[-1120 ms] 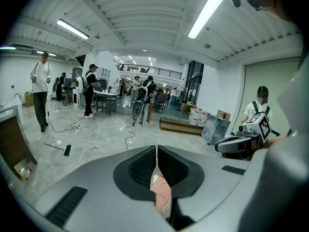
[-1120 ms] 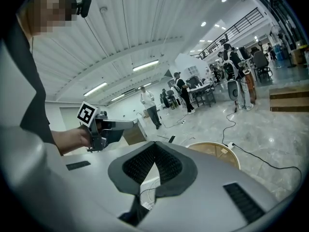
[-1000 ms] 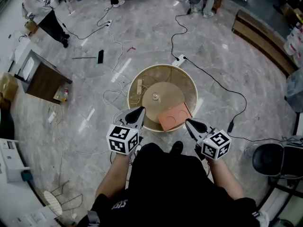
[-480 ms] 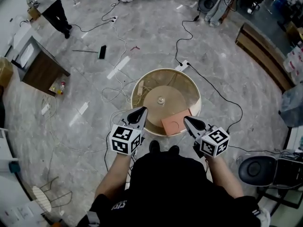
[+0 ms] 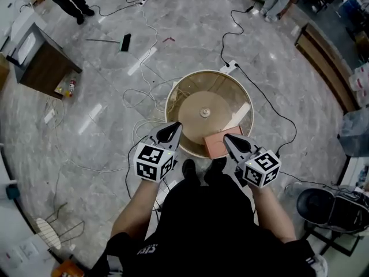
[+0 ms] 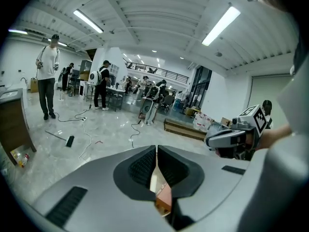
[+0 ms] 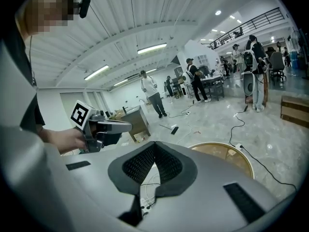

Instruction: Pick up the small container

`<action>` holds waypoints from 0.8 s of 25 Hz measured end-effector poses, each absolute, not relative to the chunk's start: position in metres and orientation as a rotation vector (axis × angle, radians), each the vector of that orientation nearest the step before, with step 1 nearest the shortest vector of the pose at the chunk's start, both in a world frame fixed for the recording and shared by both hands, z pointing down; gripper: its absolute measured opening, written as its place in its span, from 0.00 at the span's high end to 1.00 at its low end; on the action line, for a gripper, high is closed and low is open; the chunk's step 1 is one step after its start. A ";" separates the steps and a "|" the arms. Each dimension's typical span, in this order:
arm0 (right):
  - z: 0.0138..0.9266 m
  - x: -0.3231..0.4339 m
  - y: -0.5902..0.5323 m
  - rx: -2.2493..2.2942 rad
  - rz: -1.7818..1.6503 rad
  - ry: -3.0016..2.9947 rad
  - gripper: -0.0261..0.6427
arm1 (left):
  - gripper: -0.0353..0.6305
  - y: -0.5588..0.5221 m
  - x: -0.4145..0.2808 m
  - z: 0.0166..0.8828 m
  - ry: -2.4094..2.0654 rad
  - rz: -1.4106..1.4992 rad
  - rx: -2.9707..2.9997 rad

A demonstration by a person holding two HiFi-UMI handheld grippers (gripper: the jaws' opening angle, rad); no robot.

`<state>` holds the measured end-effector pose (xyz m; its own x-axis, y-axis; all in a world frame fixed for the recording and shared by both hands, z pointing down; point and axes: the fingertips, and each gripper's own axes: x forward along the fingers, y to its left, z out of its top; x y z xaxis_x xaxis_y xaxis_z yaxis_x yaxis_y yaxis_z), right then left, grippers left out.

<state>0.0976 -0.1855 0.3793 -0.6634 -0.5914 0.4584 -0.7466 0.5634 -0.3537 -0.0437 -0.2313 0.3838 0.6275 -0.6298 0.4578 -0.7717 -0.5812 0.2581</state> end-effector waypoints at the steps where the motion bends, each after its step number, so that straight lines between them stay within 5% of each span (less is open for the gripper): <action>1: 0.384 0.094 -0.187 1.092 0.770 -2.511 0.94 | 0.91 -0.234 -0.043 0.389 -1.101 0.446 2.413; 20: 0.530 0.093 -0.239 0.974 0.896 -2.426 0.94 | 0.91 -0.276 -0.019 0.550 -1.038 0.583 2.226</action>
<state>0.0930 -0.2394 0.5300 -0.6900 -0.4771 0.5444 -0.7164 0.5578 -0.4191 -0.0186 -0.2756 0.5496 0.5961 -0.5245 0.6079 -0.7920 -0.5086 0.3377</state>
